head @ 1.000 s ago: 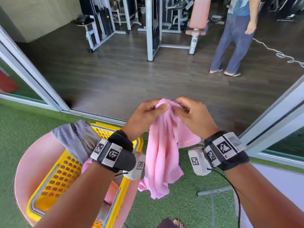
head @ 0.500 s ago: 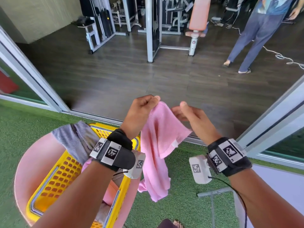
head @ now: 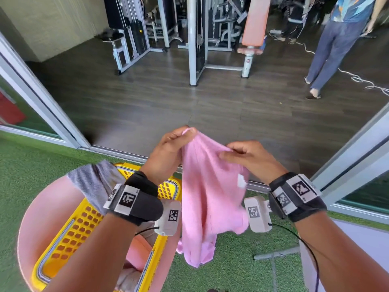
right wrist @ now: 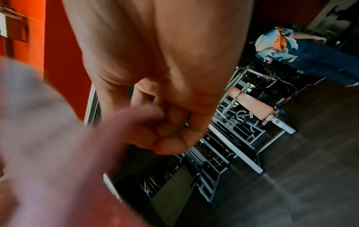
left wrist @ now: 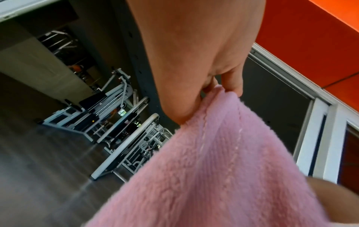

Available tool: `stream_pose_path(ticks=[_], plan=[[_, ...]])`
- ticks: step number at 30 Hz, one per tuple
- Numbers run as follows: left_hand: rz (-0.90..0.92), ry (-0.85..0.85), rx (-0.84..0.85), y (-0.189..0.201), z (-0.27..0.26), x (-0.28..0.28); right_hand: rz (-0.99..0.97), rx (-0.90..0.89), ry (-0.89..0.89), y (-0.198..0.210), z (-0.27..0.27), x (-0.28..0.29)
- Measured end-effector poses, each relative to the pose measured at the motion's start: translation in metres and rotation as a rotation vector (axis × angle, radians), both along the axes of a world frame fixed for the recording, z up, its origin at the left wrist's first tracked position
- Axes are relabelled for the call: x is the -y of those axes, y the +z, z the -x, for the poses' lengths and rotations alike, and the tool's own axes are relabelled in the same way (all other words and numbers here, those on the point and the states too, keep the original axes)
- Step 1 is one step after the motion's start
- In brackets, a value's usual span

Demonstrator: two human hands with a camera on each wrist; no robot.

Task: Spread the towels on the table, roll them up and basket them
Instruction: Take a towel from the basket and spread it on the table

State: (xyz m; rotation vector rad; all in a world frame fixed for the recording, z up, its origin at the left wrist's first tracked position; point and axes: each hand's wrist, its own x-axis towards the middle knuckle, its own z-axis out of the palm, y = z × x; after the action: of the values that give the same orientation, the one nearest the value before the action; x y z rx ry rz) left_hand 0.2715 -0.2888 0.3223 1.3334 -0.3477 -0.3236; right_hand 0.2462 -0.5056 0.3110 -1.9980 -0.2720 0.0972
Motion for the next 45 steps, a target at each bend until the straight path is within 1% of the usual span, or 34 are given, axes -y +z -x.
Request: stream_pose_path(ticks=[1,2,4,5,6,7,8,10,11,13,15,17,19,21,22,23,25,26,29,31,33,35,36,37,38,40,41,43,45], plan=[[-0.046,-0.018,0.003,-0.003,0.000,-0.001,-0.014,0.007,0.004,0.001,0.000,0.002],[-0.134,-0.062,0.039,-0.006,0.001,0.000,-0.064,0.051,-0.026,0.003,-0.001,0.003],[-0.321,-0.189,0.123,-0.013,0.007,0.007,-0.193,0.140,-0.089,0.013,-0.004,0.001],[-0.360,-0.227,0.145,-0.015,0.009,0.011,-0.247,0.165,-0.088,0.017,-0.004,-0.004],[-0.354,-0.209,0.145,-0.014,0.009,0.015,-0.296,0.174,-0.081,0.017,-0.005,-0.009],[-0.305,-0.139,0.141,-0.012,0.008,0.018,-0.357,0.153,-0.075,0.016,-0.004,-0.014],[-0.239,-0.034,0.149,-0.009,0.006,0.020,-0.418,0.099,-0.076,0.013,-0.003,-0.019],[-0.129,0.166,0.160,-0.003,0.001,0.021,-0.562,-0.084,-0.082,0.003,-0.001,-0.028],[-0.105,0.207,0.168,-0.001,0.000,0.021,-0.593,-0.152,-0.082,-0.003,0.000,-0.030],[-0.117,0.191,0.190,-0.002,0.000,0.020,-0.542,-0.149,-0.087,-0.010,-0.001,-0.029],[-0.152,0.183,0.211,-0.009,0.001,0.020,-0.519,-0.073,-0.098,-0.008,-0.002,-0.028],[-0.194,0.208,0.216,-0.014,0.002,0.019,-0.516,0.033,-0.151,-0.001,-0.002,-0.028],[-0.192,0.140,0.199,-0.017,0.005,0.019,-0.433,0.136,-0.194,0.008,0.000,-0.028],[-0.169,0.019,0.145,-0.014,0.010,0.019,-0.283,0.189,-0.126,0.016,0.001,-0.030],[-0.154,-0.015,0.120,-0.010,0.012,0.020,-0.229,0.195,-0.085,0.019,0.002,-0.032],[-0.134,-0.012,0.110,-0.007,0.013,0.020,-0.217,0.180,-0.062,0.022,0.003,-0.034],[-0.117,0.081,0.140,-0.002,0.011,0.021,-0.262,0.141,-0.067,0.023,0.001,-0.037],[-0.136,0.142,0.188,0.001,0.009,0.022,-0.272,0.140,-0.086,0.022,0.000,-0.038],[-0.230,0.344,0.370,0.008,0.001,0.022,-0.205,0.183,-0.159,0.008,-0.002,-0.042],[-0.270,0.482,0.430,0.013,-0.011,0.014,-0.152,0.191,-0.213,-0.010,0.001,-0.040],[-0.319,0.588,0.429,0.016,-0.021,0.005,-0.142,0.177,-0.240,-0.023,0.006,-0.036],[-0.308,0.627,0.367,0.016,-0.020,0.005,-0.181,0.176,-0.262,-0.023,0.010,-0.032],[-0.282,0.592,0.303,0.015,-0.015,0.010,-0.198,0.184,-0.268,-0.018,0.010,-0.031],[-0.274,0.506,0.240,0.012,-0.006,0.016,-0.210,0.194,-0.264,-0.012,0.009,-0.030],[-0.277,0.380,0.208,0.009,0.004,0.022,-0.219,0.203,-0.245,-0.004,0.007,-0.030],[-0.300,0.133,0.241,0.003,0.021,0.028,-0.246,0.223,-0.182,0.009,0.007,-0.031],[-0.323,0.082,0.284,0.001,0.024,0.027,-0.265,0.237,-0.156,0.014,0.008,-0.033],[-0.358,0.095,0.348,0.002,0.019,0.021,-0.295,0.249,-0.144,0.019,0.010,-0.034],[-0.393,0.132,0.399,0.005,0.013,0.018,-0.297,0.239,-0.169,0.017,0.011,-0.033]])
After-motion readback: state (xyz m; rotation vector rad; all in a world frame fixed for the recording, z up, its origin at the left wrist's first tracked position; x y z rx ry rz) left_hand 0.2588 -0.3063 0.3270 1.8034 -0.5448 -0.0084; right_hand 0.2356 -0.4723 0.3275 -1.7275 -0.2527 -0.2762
